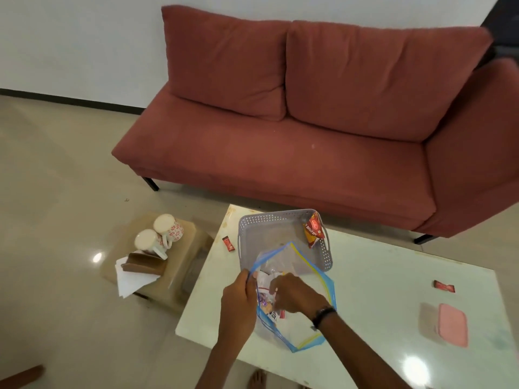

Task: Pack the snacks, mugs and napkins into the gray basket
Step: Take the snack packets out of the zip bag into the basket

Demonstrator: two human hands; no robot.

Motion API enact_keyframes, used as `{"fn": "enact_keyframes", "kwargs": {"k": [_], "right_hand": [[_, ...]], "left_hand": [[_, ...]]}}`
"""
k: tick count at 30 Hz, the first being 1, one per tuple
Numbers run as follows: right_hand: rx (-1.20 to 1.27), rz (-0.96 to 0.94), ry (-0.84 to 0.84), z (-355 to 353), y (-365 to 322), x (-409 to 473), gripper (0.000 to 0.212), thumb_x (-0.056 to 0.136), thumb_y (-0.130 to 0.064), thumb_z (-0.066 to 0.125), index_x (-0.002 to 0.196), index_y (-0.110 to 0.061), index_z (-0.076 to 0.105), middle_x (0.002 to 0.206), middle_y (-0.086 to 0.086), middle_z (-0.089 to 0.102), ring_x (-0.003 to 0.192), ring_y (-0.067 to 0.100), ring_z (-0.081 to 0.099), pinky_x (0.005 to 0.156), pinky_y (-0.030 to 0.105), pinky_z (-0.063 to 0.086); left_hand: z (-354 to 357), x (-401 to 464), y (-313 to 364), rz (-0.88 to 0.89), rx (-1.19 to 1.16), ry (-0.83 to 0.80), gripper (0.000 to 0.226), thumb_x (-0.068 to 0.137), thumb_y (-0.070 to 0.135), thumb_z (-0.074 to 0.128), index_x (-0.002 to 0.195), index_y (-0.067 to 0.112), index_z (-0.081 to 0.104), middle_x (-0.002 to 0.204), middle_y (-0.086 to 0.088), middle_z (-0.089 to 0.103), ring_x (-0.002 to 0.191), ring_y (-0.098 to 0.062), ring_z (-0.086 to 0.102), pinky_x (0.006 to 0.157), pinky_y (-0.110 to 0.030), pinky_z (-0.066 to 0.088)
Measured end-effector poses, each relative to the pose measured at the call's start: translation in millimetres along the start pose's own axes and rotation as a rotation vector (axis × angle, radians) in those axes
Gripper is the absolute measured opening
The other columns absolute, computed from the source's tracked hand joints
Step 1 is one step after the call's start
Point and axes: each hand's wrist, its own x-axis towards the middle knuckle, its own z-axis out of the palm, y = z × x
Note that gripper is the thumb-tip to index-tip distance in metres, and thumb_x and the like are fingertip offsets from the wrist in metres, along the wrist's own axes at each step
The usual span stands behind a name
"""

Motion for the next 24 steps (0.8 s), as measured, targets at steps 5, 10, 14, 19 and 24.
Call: {"fn": "enact_keyframes", "kwargs": {"k": [5, 10, 14, 19, 24], "right_hand": [[-0.243, -0.189, -0.099, 57, -1, -6, 0.046, 0.088, 0.011, 0.044, 0.131, -0.002, 0.047, 0.127, 0.029, 0.052, 0.115, 0.043, 0.053, 0.095, 0.045, 0.043], [-0.370, -0.294, -0.102, 98, 4, -28, 0.032, 0.094, 0.000, 0.039, 0.124, 0.001, 0.050, 0.121, 0.027, 0.054, 0.106, 0.043, 0.057, 0.088, 0.047, 0.044], [-0.433, -0.439, -0.068, 111, -1, -40, 0.027, 0.089, -0.002, 0.048, 0.116, 0.001, 0.055, 0.118, 0.023, 0.059, 0.103, 0.042, 0.058, 0.084, 0.047, 0.047], [-0.588, -0.638, -0.032, 107, -9, -46, 0.016, 0.085, -0.003, 0.053, 0.090, 0.006, 0.066, 0.095, 0.024, 0.065, 0.085, 0.041, 0.060, 0.065, 0.044, 0.050], [-0.535, -0.739, 0.034, 107, -11, -55, 0.019, 0.063, 0.010, 0.071, 0.078, -0.001, 0.068, 0.077, 0.016, 0.070, 0.059, 0.033, 0.067, 0.044, 0.030, 0.052]], "left_hand": [[-13, -55, 3, -0.006, 0.006, -0.035, 0.037, 0.097, 0.022, 0.042, 0.061, 0.028, 0.036, 0.050, 0.010, 0.038, 0.045, -0.007, 0.042, 0.046, -0.011, 0.035], [-23, -92, 4, -0.022, -0.024, -0.068, 0.036, 0.098, 0.023, 0.042, 0.062, 0.025, 0.039, 0.052, 0.007, 0.043, 0.049, -0.008, 0.043, 0.051, -0.015, 0.034], [-34, -111, 0, -0.037, -0.045, -0.080, 0.033, 0.098, 0.024, 0.040, 0.066, 0.021, 0.043, 0.055, 0.003, 0.046, 0.055, -0.011, 0.045, 0.055, -0.019, 0.036], [-41, -125, -7, -0.049, -0.041, -0.077, 0.027, 0.098, 0.024, 0.039, 0.074, 0.016, 0.046, 0.055, 0.011, 0.044, 0.049, -0.007, 0.046, 0.049, -0.008, 0.038], [-46, -131, -12, -0.049, -0.048, -0.073, 0.024, 0.098, 0.025, 0.038, 0.079, 0.015, 0.049, 0.060, 0.010, 0.048, 0.054, -0.006, 0.050, 0.051, -0.006, 0.039]]}}
